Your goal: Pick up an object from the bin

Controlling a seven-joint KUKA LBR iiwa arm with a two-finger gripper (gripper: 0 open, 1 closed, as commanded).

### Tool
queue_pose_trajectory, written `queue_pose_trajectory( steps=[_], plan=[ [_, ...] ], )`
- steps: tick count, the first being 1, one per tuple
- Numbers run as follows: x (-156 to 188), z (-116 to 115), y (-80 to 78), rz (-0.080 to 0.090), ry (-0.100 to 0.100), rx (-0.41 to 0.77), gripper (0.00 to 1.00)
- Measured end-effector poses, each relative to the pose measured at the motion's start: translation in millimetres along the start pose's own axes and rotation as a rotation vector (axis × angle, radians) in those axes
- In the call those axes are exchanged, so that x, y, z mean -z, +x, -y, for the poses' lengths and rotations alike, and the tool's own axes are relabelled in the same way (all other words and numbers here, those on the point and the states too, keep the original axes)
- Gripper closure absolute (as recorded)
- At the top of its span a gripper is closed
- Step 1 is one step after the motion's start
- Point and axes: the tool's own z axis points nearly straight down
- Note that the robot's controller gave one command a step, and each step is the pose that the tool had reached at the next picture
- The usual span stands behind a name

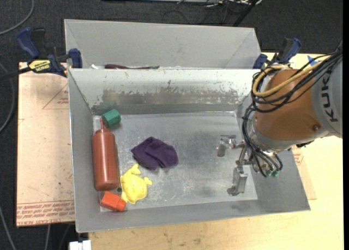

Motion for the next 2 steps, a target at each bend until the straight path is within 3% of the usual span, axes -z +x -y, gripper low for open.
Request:
queue_pose_trajectory(
  steps=[1,2],
  plan=[
    [-19,-33,-36.5,0.000,0.001,0.029,0.00],
    [-39,-63,-54.8,0.001,-0.002,0.156,0.00]
  ],
)
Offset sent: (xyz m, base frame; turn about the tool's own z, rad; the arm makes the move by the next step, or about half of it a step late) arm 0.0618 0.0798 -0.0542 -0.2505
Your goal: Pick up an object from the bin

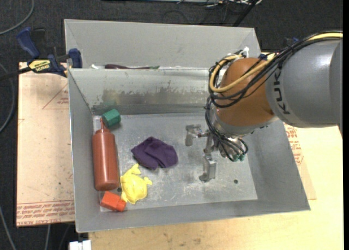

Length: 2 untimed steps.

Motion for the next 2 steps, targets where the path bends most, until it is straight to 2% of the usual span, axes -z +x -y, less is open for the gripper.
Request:
queue_pose_trajectory(
  steps=[1,2],
  plan=[
    [-5,-39,19.4,-0.001,0.002,0.076,0.00],
    [-11,-54,5.2,-0.008,-0.004,-0.006,0.00]
  ],
)
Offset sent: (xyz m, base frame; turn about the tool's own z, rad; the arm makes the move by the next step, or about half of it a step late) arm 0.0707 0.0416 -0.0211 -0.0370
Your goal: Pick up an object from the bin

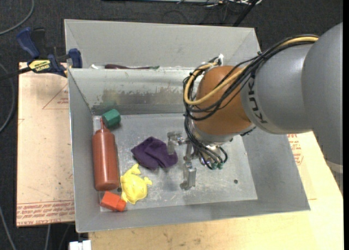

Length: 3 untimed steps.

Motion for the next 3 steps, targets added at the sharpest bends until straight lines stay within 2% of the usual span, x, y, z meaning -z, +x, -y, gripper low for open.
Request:
queue_pose_trajectory(
  steps=[1,2,3],
  plan=[
    [-2,-13,-52.6,0.011,0.006,0.047,0.00],
    [-17,-25,-51.7,0.010,0.003,0.071,0.00],
    [-36,-44,-52.7,0.013,0.006,0.170,1.00]
  ],
)
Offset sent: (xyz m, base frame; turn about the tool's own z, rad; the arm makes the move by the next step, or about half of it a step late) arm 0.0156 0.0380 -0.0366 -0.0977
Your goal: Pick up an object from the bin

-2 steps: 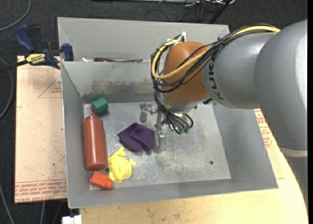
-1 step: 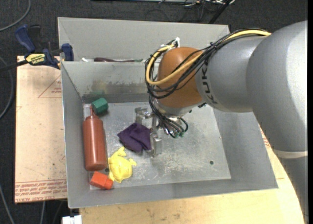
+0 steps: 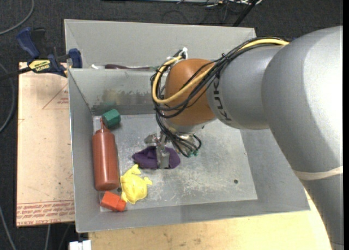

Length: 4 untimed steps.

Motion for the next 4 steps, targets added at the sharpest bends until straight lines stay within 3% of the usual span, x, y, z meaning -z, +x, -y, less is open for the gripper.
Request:
queue_pose_trajectory(
  steps=[1,2,3,4],
  plan=[
    [0,0,0.0,0.000,0.000,0.000,1.00],
    [109,7,-2.8,0.004,0.000,-0.001,1.00],
    [109,7,-2.8,0.004,0.000,0.000,0.00],
    [109,7,-2.8,0.004,0.000,0.001,0.00]
  ],
)
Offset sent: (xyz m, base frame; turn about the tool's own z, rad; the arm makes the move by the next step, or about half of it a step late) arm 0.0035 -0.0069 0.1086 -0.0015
